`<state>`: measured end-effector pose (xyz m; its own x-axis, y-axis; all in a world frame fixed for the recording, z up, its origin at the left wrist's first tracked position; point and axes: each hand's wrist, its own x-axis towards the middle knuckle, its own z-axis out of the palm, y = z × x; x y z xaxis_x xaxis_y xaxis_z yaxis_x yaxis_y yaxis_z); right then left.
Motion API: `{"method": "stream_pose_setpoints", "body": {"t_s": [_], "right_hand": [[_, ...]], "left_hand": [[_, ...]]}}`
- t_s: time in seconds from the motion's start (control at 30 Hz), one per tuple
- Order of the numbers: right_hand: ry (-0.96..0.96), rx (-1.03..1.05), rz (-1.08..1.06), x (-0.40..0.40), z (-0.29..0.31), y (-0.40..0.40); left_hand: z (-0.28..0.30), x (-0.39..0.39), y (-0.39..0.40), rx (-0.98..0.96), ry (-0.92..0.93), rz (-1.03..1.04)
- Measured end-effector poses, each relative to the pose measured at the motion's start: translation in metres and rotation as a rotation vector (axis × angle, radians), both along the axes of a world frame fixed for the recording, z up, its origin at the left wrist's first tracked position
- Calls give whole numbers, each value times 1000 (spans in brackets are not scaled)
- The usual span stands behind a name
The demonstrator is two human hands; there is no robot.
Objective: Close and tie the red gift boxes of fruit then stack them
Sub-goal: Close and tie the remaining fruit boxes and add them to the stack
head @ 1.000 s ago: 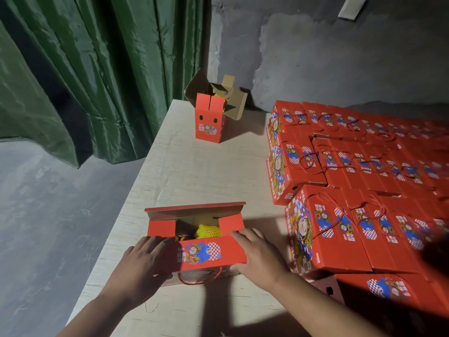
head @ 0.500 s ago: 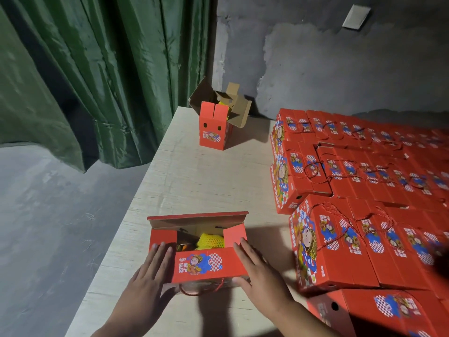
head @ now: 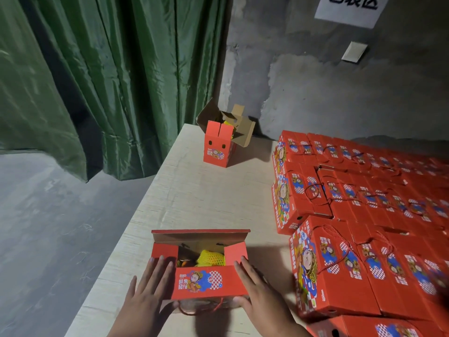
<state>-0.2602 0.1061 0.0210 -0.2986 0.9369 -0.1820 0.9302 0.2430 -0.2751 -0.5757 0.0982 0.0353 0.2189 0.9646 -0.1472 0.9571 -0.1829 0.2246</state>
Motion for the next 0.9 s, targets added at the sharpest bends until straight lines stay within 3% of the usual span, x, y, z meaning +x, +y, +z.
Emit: {"method": "stream_pose_setpoints", "body": {"t_s": [0.2,0.4,0.9], "right_hand": [[2,-35,-2,0,1,4],[39,-66,-14,-1,4,2],[-18,-103,-22,-4,15,0]], "left_hand": [[-5,3,0,-21,8,40],[-10,2,6,-184,-195,46],[-3,1,0,-233,-214,38]]}}
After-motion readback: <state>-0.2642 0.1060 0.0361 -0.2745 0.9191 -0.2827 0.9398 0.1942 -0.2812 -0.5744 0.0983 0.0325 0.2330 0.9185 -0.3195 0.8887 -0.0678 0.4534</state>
